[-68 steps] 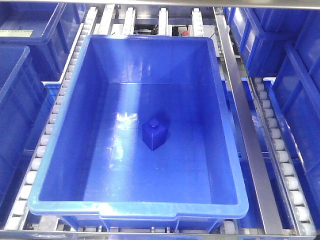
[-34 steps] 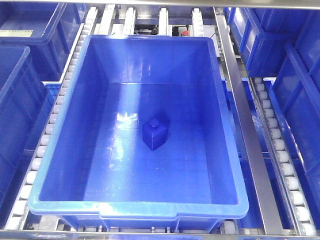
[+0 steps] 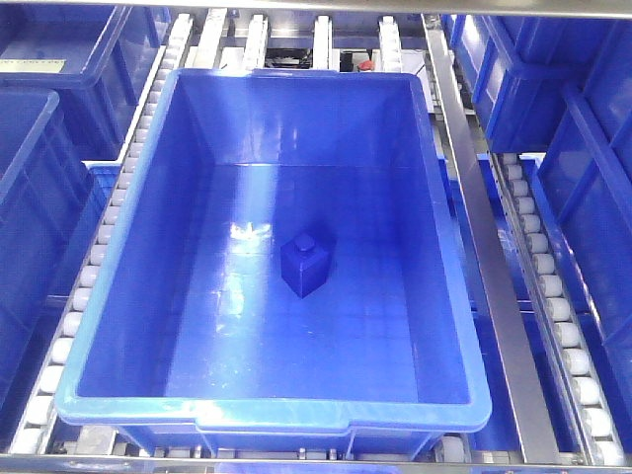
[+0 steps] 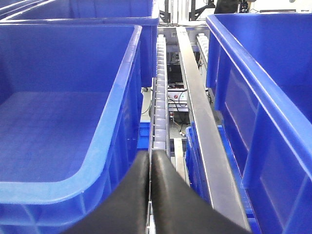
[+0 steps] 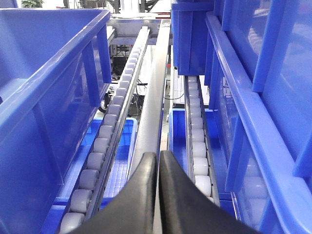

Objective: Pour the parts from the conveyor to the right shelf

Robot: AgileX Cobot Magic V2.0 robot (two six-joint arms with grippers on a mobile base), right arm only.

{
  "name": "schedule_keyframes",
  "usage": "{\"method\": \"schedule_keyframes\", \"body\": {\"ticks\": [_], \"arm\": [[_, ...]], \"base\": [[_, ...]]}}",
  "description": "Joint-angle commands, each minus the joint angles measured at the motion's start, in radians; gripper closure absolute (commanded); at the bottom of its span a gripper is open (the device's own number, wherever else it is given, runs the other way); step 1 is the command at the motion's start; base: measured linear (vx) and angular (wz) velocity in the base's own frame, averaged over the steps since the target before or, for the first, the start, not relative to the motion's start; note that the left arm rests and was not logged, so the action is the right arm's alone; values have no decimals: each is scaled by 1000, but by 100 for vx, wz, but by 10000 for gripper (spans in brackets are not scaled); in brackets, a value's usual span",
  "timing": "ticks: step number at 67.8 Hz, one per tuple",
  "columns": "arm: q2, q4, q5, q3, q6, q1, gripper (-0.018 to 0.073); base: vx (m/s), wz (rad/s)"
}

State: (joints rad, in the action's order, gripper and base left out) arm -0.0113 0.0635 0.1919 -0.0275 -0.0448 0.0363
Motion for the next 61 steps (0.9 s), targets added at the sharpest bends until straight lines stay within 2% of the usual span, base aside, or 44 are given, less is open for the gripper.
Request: {"method": "schedule_keyframes", "body": {"ticks": [1, 61], "arm": [[-18, 11, -78, -1, 8, -6, 569], [-18, 11, -77, -1, 8, -6, 569]], "base": [[0, 0], [0, 0]]}}
